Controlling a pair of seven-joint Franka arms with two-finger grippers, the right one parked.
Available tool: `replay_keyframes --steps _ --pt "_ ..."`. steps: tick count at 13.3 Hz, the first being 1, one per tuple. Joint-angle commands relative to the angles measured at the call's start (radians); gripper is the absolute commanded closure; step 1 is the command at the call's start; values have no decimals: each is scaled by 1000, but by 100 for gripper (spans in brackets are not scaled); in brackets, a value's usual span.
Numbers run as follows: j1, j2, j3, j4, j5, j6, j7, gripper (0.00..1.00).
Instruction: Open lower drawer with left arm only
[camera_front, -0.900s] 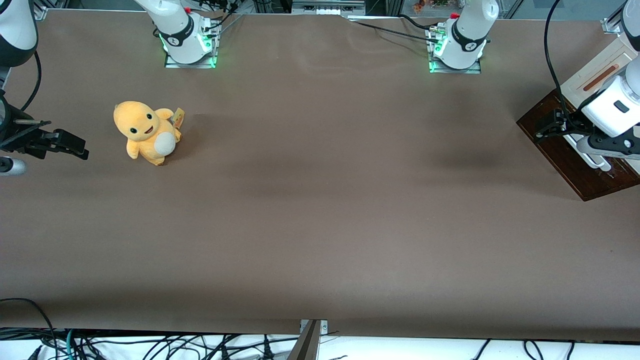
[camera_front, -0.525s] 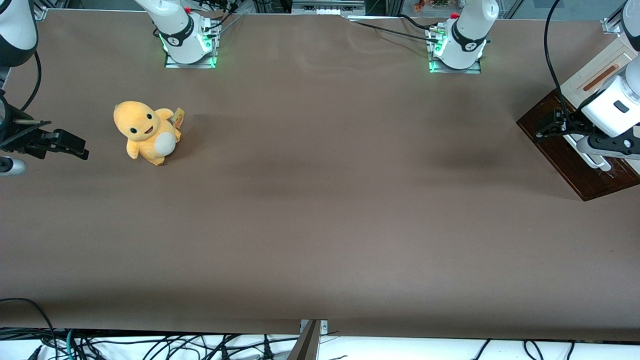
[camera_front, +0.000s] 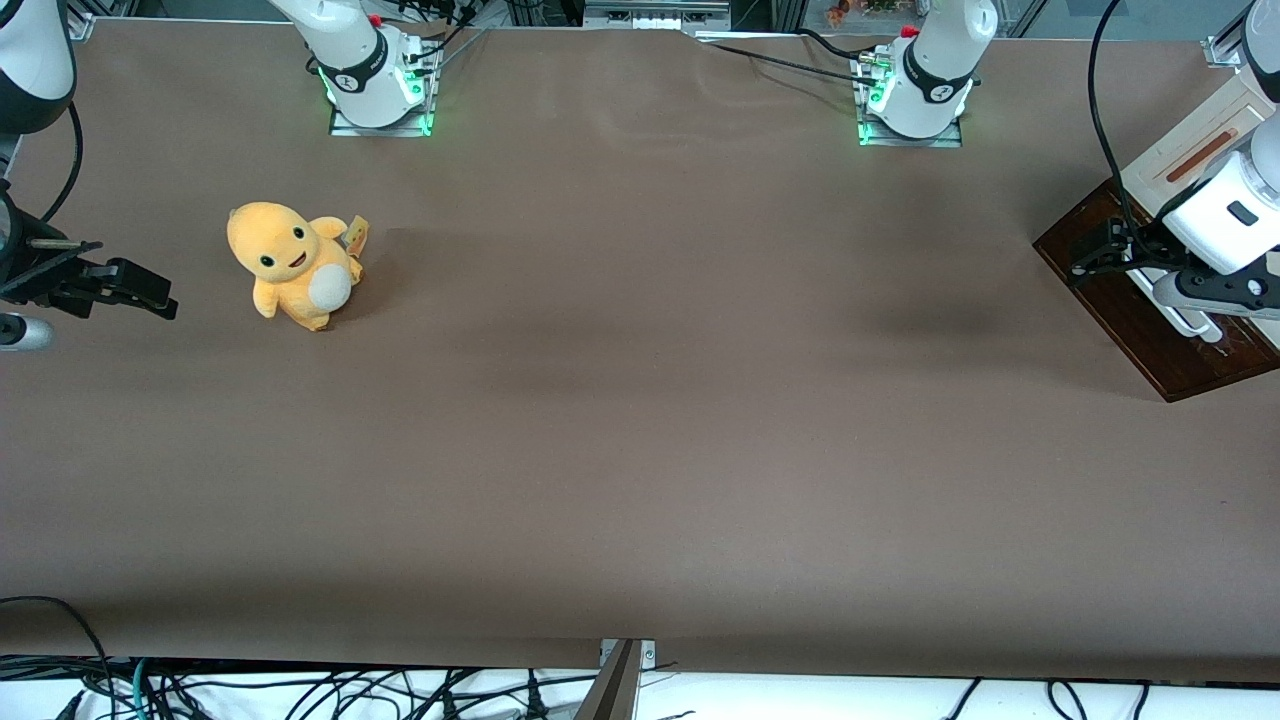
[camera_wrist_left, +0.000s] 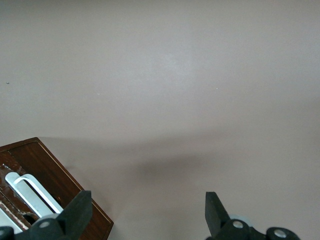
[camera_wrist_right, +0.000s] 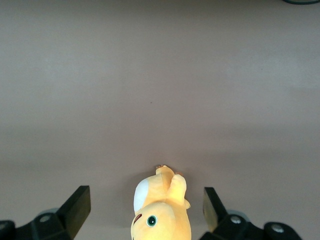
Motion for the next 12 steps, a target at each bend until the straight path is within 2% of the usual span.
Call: replay_keyframes --steps 1,12 --pt "-7 -19 14 -15 -19 4 21 0" --pt "0 -10 9 -9 -19 -16 18 0"
